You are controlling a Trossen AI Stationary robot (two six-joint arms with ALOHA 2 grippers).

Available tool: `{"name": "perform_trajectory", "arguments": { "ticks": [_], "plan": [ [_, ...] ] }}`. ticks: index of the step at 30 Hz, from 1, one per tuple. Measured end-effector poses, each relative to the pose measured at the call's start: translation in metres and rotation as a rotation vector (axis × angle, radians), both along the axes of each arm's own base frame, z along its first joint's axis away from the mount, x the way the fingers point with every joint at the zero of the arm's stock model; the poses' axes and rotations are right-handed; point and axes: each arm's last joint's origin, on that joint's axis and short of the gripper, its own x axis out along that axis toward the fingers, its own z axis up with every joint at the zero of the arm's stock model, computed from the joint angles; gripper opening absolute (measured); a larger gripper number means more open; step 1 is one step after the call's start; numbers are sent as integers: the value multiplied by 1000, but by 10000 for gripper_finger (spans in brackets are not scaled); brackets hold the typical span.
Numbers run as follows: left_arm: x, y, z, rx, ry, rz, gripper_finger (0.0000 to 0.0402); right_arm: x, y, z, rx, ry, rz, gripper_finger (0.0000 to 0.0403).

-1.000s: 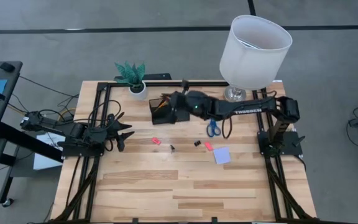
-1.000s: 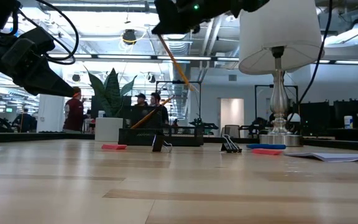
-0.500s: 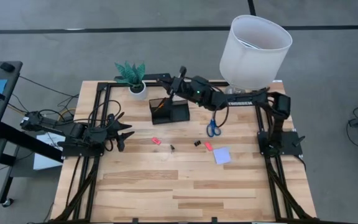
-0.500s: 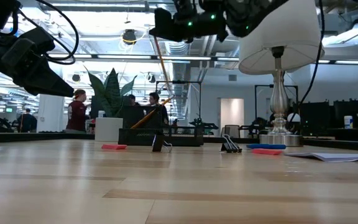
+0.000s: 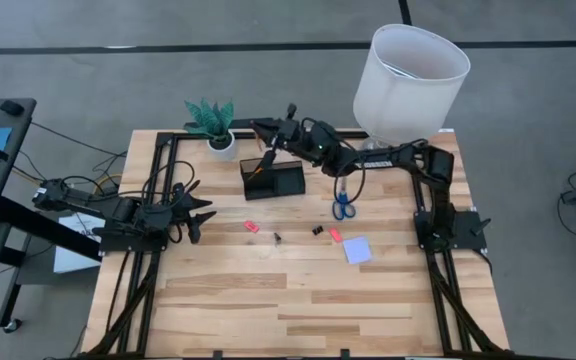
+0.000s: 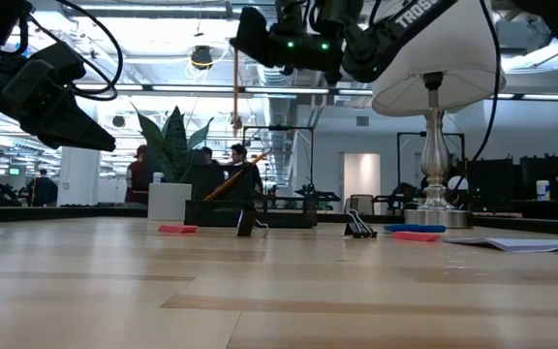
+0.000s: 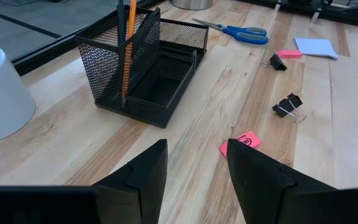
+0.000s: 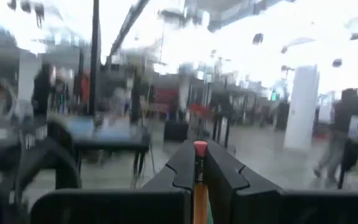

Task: Pick and place office supplies into organizer
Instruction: Put the yellow pencil into the black desk organizer

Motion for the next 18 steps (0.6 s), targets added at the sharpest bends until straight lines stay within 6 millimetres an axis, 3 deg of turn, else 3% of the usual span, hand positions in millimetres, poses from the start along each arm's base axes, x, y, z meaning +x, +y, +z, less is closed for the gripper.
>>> {"name": "perform_trajectory", "arguments": {
  "ticks": [6, 18],
  "plan": [
    [0, 0, 0, 0, 0, 0, 159, 11, 6, -11, 26, -33, 54, 10],
    [0, 0, 0, 1, 1, 0, 159, 27, -2, -43, 122, -6, 65, 10]
  ]
}}
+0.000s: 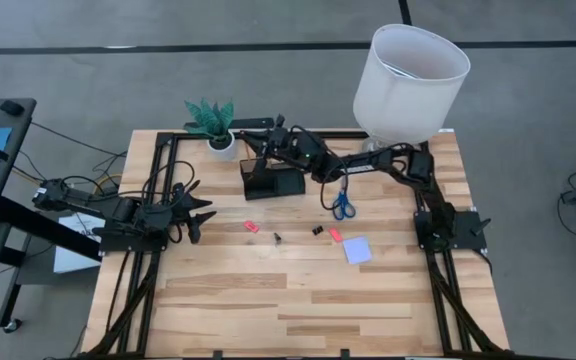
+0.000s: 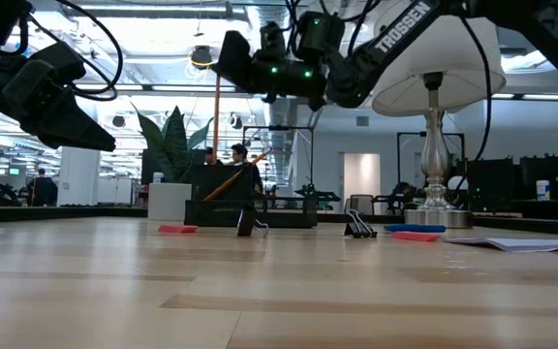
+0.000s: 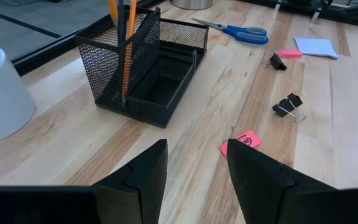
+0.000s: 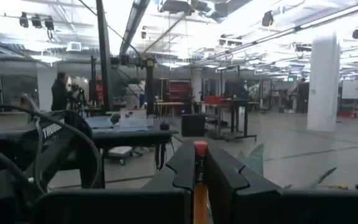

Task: Pick and place office supplies into organizer
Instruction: Put the yellow pencil into the black desk organizer, then put the right black binder clip into the black desk organizer

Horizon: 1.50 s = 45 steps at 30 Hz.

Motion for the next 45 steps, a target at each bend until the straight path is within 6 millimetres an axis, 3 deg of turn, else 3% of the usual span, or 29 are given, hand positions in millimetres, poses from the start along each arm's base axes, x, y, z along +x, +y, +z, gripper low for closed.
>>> {"name": "perform_trajectory", "arguments": {
  "ticks": [5, 18, 37, 41, 45],
  "plan": [
    [0, 0, 0, 0, 0, 0, 159, 3, -1, -10, 7, 17, -1, 10],
    [0, 0, 0, 0, 0, 0, 159, 2, -4, -11, 26, 21, -13, 28],
    [0, 0, 0, 0, 0, 0, 159, 2, -5, -13, 30, 46, -24, 119],
    [0, 0, 0, 0, 0, 0, 159, 1, 2, -3, 0, 66, -21, 127],
    [0, 0, 0, 0, 0, 0, 159, -6, 20, 24, -69, 207, -7, 128]
  ]
}}
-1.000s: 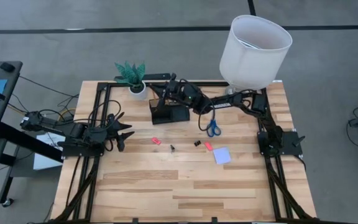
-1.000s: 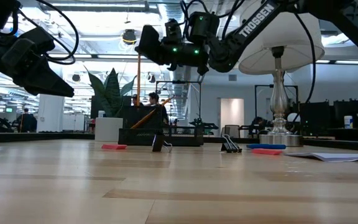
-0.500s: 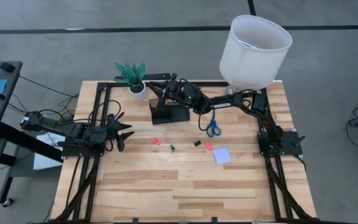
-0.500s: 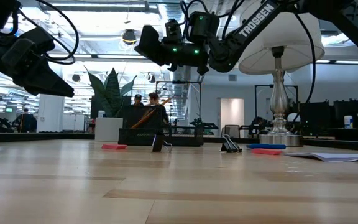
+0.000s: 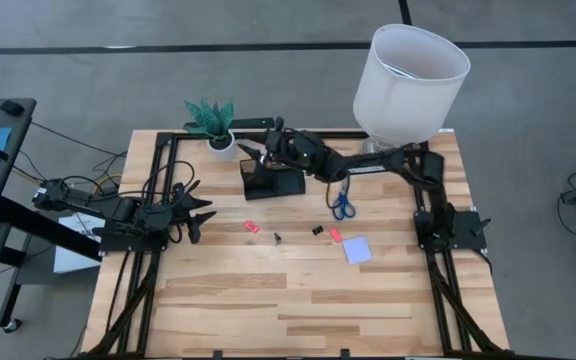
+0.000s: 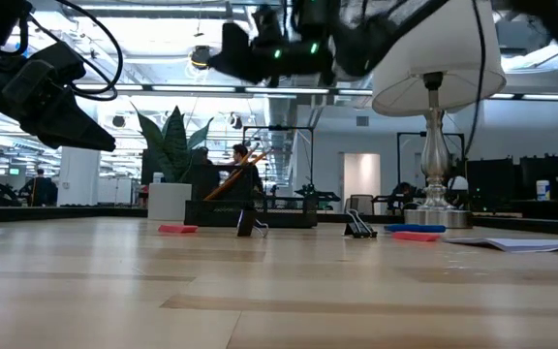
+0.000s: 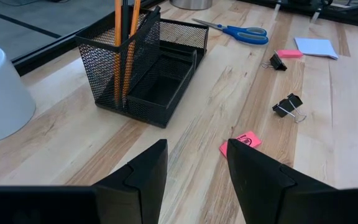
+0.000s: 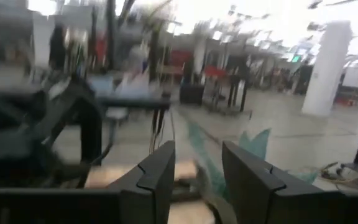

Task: Pick and place office supplies into organizer
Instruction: Put the right black binder clip into the black desk organizer

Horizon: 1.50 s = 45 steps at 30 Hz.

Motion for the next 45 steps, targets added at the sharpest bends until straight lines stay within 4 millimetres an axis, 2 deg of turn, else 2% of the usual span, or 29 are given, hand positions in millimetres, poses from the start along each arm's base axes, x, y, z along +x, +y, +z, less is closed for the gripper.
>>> {"name": "perform_trajectory", "arguments": {
  "ticks": [4, 7, 12, 15, 19, 21, 23, 25, 31, 38, 45],
  "plan": [
    [0, 0, 0, 0, 0, 0, 159, -19, 27, 30, -26, 212, 10, 126],
    [0, 0, 0, 0, 0, 0, 159, -39, 51, 46, -8, 376, 15, 125],
    [0, 0, 0, 0, 0, 0, 159, -67, 89, 50, 95, 615, 43, 128],
    [0, 0, 0, 0, 0, 0, 159, -74, 109, 42, 154, 713, 37, 128],
    [0, 0, 0, 0, -1, 0, 159, -71, 133, 21, 163, 807, -3, 128],
    [0, 0, 0, 0, 0, 0, 159, -60, 144, 9, 156, 797, -27, 128],
    [0, 0, 0, 0, -2, 0, 159, -63, 150, -6, 151, 868, -73, 128],
    [0, 0, 0, 1, 5, 0, 159, -52, 156, -16, 168, 834, -89, 128],
    [1, 0, -2, 4, 25, -3, 159, -45, 163, -49, 246, 897, -138, 129],
    [2, -1, -3, 6, 33, -3, 159, -44, 175, -57, 354, 886, -134, 133],
    [2, 0, -3, 7, 33, -3, 159, -44, 187, -59, 460, 859, -131, 163]
  ]
}}
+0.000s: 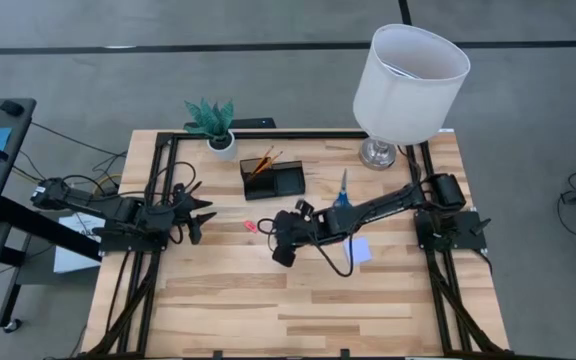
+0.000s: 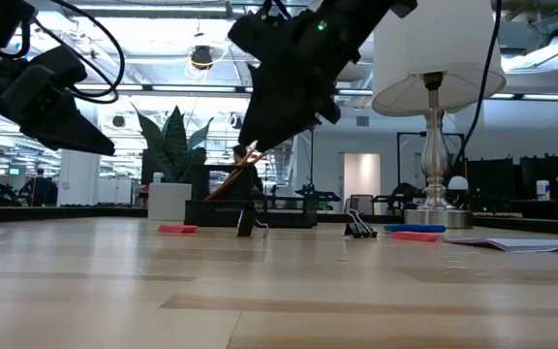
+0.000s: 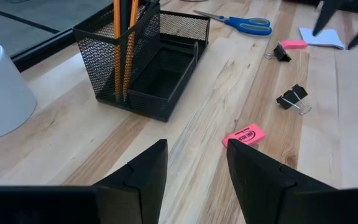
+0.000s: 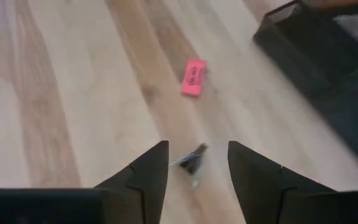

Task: Pick and place office supplies into organizer
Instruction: Put the right black binder clip into the black desk organizer

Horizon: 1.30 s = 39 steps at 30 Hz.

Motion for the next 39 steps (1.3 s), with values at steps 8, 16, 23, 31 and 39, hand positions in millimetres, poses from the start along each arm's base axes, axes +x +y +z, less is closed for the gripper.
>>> {"name": "perform_trajectory", "arguments": {
  "ticks": [8, 16, 23, 31, 39],
  "plan": [
    [0, 0, 0, 0, 0, 0, 159, 5, 6, -17, 83, -8, -68, 194],
    [0, 0, 0, 0, 0, -1, 159, 11, 6, -22, 147, -55, -143, 198],
    [0, 0, 0, -1, -1, -1, 159, 11, 6, -22, 169, -78, -192, 196],
    [0, 0, 0, 0, 0, -1, 159, 7, 4, -29, 187, -77, -279, 190],
    [0, 0, 0, -1, -1, -1, 159, 4, 4, -34, 192, -84, -311, 182]
  ]
}}
